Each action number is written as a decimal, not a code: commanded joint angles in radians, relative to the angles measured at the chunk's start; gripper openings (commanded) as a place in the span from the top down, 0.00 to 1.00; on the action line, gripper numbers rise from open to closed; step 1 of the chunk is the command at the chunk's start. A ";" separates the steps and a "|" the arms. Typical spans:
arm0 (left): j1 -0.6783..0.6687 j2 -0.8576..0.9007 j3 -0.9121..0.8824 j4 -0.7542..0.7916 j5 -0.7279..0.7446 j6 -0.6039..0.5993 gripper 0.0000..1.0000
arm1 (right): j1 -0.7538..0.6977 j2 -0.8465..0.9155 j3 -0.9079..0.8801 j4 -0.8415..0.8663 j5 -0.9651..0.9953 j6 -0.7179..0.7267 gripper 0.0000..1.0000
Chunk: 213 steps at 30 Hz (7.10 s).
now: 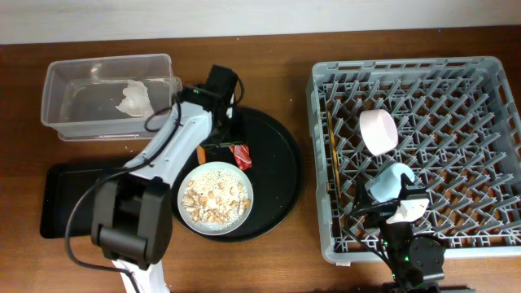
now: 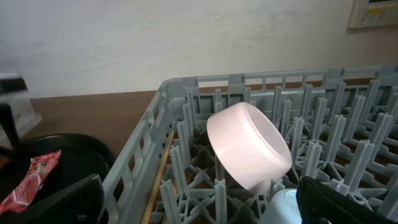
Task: Sort waste into correct bins and load items into the dishwasher rack
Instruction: 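Grasp the white tissue with the left gripper and drop it in the clear bin, then grasp the red wrapper with the left gripper and drop it in the clear bin, then grasp the carrot with the left gripper and place it on the black tray, then grasp the plate with the left gripper and tip scraps onto the black tray, then carry the emptied plate with the left gripper and stand it in the rack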
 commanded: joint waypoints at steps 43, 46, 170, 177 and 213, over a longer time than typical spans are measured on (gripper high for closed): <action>0.109 0.070 0.143 -0.155 -0.163 0.116 0.49 | -0.003 -0.007 -0.005 -0.006 -0.001 0.003 0.02; 0.123 0.126 0.113 -0.115 -0.161 0.116 0.50 | -0.003 -0.007 -0.005 -0.007 -0.001 0.003 0.02; 0.827 -0.616 -0.211 -0.286 0.390 0.363 1.00 | -0.003 -0.007 -0.005 -0.006 -0.001 0.003 0.02; 0.827 -0.616 -0.211 -0.256 0.481 0.394 1.00 | -0.003 -0.007 -0.005 -0.006 -0.001 0.003 0.02; 1.198 -0.698 -0.465 -0.186 1.135 0.704 1.00 | -0.003 -0.007 -0.005 -0.007 -0.002 0.003 0.02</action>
